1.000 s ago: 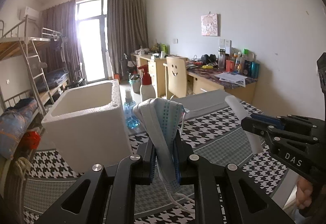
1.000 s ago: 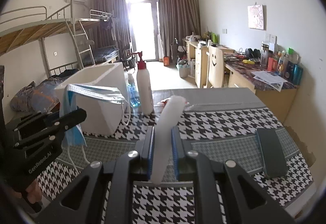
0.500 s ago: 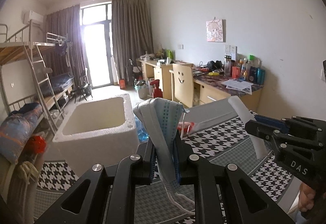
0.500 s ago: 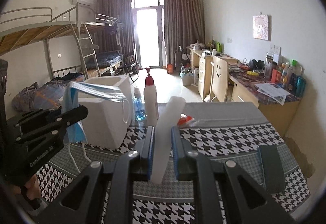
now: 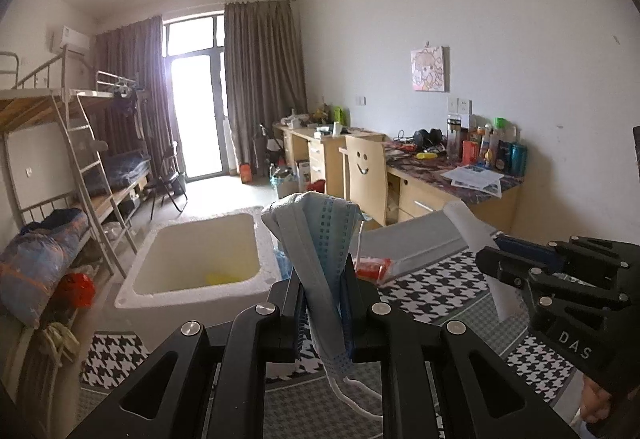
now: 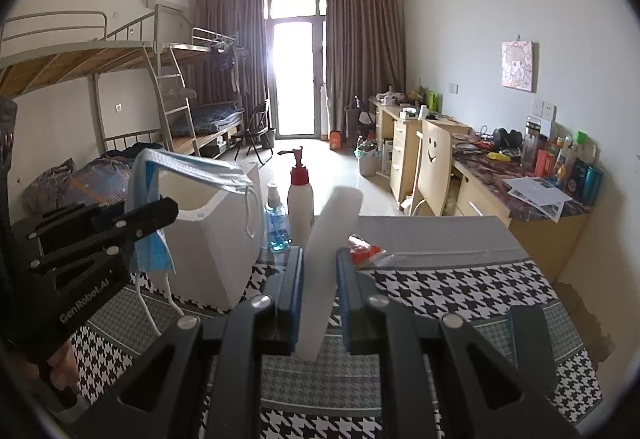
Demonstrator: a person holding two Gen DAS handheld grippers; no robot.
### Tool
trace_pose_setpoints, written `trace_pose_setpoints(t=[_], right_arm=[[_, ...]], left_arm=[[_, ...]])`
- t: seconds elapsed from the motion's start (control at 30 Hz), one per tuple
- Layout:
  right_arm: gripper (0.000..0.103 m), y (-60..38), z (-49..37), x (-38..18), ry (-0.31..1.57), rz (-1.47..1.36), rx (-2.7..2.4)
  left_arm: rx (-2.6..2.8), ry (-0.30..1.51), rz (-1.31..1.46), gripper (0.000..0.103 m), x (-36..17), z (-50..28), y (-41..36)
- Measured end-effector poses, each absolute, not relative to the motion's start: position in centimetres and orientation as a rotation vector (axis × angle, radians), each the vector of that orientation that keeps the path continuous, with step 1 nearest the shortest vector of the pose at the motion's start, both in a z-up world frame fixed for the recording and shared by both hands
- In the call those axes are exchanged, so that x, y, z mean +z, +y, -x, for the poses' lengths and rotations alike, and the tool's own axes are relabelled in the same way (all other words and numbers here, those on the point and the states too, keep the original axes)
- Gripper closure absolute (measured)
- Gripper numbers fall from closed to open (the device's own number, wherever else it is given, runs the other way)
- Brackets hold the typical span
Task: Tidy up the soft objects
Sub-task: 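Lift the blue mask with the left gripper while the right gripper carries the white roll toward the foam box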
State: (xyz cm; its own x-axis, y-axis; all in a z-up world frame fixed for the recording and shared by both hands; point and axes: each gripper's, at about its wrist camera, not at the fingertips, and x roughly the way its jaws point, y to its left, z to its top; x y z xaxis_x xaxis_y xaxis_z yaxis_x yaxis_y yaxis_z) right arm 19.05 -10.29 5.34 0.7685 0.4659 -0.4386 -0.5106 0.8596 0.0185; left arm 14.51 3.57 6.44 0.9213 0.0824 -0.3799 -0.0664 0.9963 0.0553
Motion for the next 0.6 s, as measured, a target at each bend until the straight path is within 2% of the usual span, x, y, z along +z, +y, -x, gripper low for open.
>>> trace_pose_setpoints(t=[0.6], right_arm=[[0.085,-7.3,-20.5,7.4,0.403,0.150,0.580]], left_arm=[[0.149,0.354,-0.026,0.087,9.0,-16.5,6.6]])
